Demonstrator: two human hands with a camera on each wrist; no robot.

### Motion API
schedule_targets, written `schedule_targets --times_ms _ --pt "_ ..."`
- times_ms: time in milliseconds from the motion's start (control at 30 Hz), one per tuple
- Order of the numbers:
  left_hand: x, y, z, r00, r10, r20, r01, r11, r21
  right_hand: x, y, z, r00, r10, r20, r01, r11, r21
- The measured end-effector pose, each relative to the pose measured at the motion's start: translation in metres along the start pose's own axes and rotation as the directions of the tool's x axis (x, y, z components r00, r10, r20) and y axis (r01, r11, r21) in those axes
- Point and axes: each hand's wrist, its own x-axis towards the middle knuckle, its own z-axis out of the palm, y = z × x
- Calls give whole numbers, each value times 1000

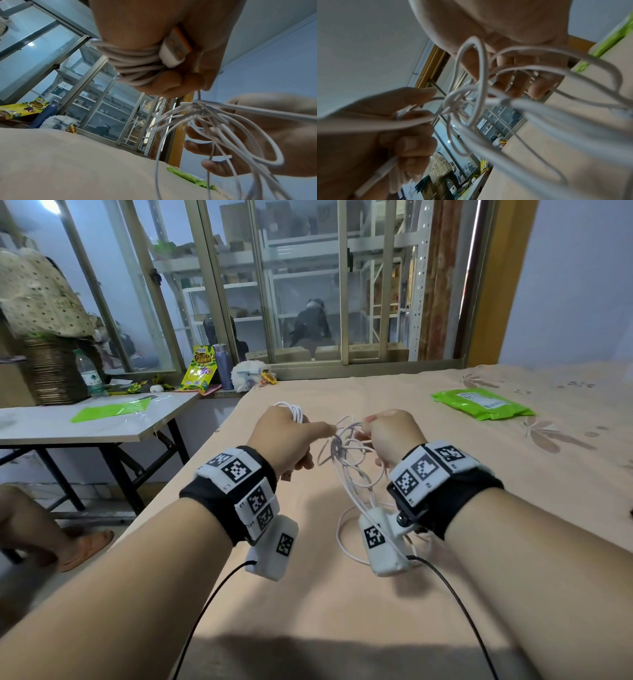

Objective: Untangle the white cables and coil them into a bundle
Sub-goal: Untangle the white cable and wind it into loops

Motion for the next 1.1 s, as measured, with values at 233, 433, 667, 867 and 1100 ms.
schedule_targets --times_ms 233,433,667,867,1100 --pt "-1 6 2 999 39 10 -39 999 -7 -9 5 10 985 -175 -12 169 966 -197" --pt "6 4 7 999 -22 -44 18 996 -87 -23 7 12 912 -408 -48 381 883 -275" --pt "3 10 4 997 -74 22 76 987 -142 -20 9 15 923 -345 168 369 918 -144" --pt "5 10 3 994 -100 44 107 977 -186 -11 12 14 910 -371 186 407 885 -226" --pt "10 26 0 994 -98 43 107 913 -395 -2 28 19 940 -295 173 337 884 -325"
